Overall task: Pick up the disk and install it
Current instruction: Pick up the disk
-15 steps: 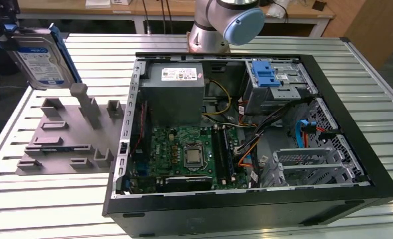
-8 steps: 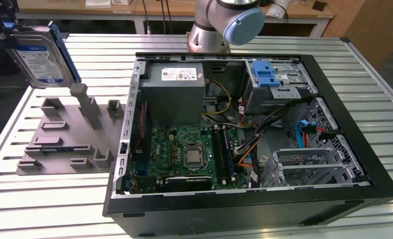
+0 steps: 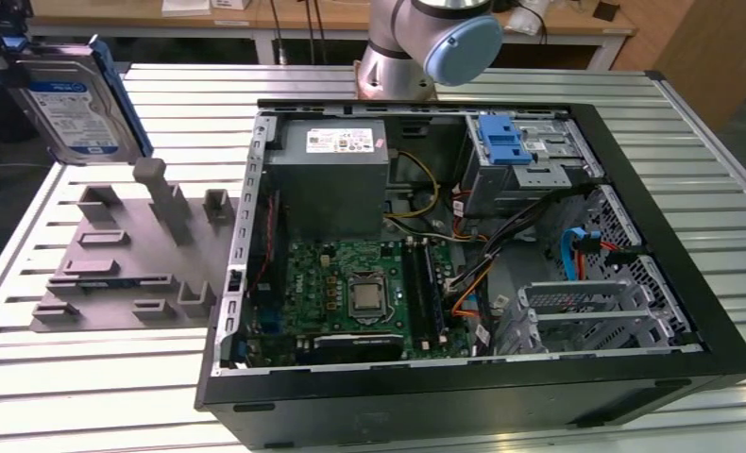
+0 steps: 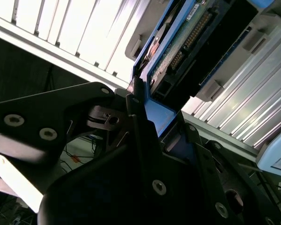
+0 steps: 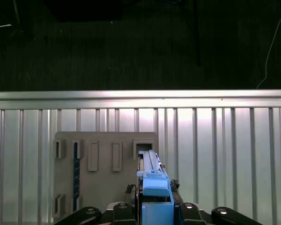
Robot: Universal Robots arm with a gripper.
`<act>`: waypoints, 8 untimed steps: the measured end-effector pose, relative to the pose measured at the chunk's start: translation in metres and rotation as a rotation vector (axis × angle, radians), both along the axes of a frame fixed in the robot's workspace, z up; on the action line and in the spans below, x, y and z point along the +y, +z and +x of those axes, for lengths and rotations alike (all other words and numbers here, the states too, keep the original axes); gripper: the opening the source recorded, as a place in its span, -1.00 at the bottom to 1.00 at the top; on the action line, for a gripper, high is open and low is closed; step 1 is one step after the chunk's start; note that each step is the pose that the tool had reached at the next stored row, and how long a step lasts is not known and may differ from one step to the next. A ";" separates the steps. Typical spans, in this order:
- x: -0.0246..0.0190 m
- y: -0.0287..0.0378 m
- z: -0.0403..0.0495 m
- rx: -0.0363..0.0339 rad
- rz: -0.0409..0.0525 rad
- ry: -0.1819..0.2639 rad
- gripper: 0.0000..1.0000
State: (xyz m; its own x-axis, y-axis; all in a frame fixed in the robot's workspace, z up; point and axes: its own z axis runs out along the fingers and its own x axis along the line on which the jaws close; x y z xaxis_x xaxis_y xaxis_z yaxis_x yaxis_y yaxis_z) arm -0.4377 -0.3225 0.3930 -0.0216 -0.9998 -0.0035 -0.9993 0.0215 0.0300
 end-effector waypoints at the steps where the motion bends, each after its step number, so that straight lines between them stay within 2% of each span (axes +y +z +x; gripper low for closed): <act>1: 0.0000 0.0006 0.0000 -0.0001 0.0000 0.000 -0.27; 8: 0.0004 0.0051 0.0000 -0.0001 0.0001 0.000 -0.27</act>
State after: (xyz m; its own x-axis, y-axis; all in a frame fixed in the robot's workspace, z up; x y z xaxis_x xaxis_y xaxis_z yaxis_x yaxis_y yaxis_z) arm -0.4377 -0.3221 0.3981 -0.0217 -0.9998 -0.0036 -0.9993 0.0215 0.0299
